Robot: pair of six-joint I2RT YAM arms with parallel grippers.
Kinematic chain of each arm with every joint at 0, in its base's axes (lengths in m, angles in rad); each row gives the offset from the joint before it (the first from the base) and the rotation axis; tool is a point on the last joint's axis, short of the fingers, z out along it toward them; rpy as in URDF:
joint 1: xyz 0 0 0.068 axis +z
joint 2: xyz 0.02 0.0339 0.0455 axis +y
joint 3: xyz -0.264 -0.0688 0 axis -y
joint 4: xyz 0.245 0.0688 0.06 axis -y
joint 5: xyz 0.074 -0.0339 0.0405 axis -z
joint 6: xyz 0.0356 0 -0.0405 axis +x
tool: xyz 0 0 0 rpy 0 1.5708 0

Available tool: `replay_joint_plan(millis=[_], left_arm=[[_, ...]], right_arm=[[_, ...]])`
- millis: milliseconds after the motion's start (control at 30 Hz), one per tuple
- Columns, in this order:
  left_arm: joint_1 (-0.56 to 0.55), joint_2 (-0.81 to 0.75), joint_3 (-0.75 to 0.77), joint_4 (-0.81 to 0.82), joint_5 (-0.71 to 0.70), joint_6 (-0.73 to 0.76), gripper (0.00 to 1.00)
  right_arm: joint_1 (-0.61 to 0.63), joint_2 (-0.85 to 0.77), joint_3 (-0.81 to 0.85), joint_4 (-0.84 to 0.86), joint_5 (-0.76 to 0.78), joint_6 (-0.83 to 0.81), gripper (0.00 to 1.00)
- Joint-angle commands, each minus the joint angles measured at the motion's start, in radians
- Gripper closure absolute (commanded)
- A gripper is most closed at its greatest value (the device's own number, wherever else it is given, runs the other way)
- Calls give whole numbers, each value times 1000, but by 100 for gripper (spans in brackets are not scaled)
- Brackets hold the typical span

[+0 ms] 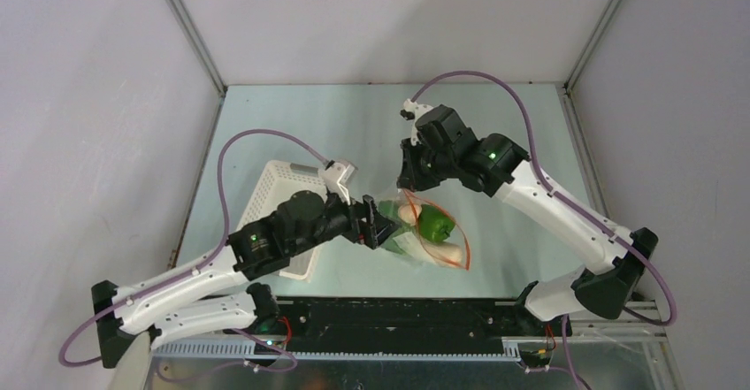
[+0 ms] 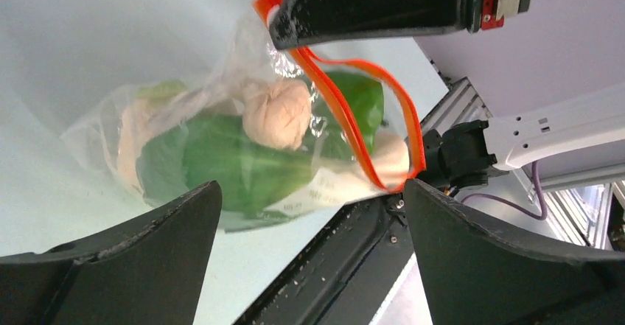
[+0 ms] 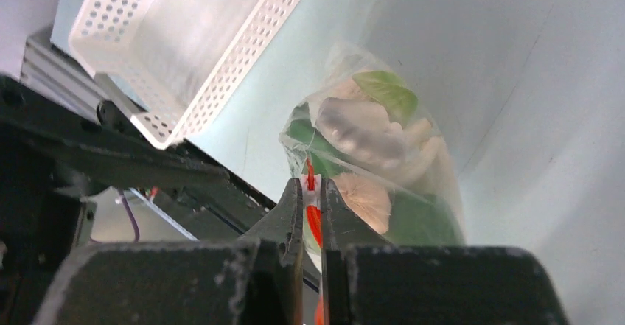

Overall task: Place the food in the zip-top bag and seal the zipper
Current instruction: Adjust the zipper food storage bag at the center of the board.

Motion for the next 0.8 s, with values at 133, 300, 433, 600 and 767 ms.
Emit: replay_joint_plan(millis=[133, 300, 433, 600, 767], left_arm=[[-78, 94, 93, -97, -202, -221, 0], [-122, 197, 190, -129, -298, -251, 0], [-147, 248, 248, -205, -379, -277, 0], [-167, 292, 298, -438, -543, -330, 4], [-177, 237, 233, -565, -615, -421, 3]], right_arm=[[64, 40, 125, 29, 247, 204, 100], [85, 76, 184, -26, 306, 238, 100], [91, 83, 200, -34, 358, 253, 100], [76, 78, 226, -51, 362, 240, 100], [37, 41, 212, -66, 339, 232, 100]])
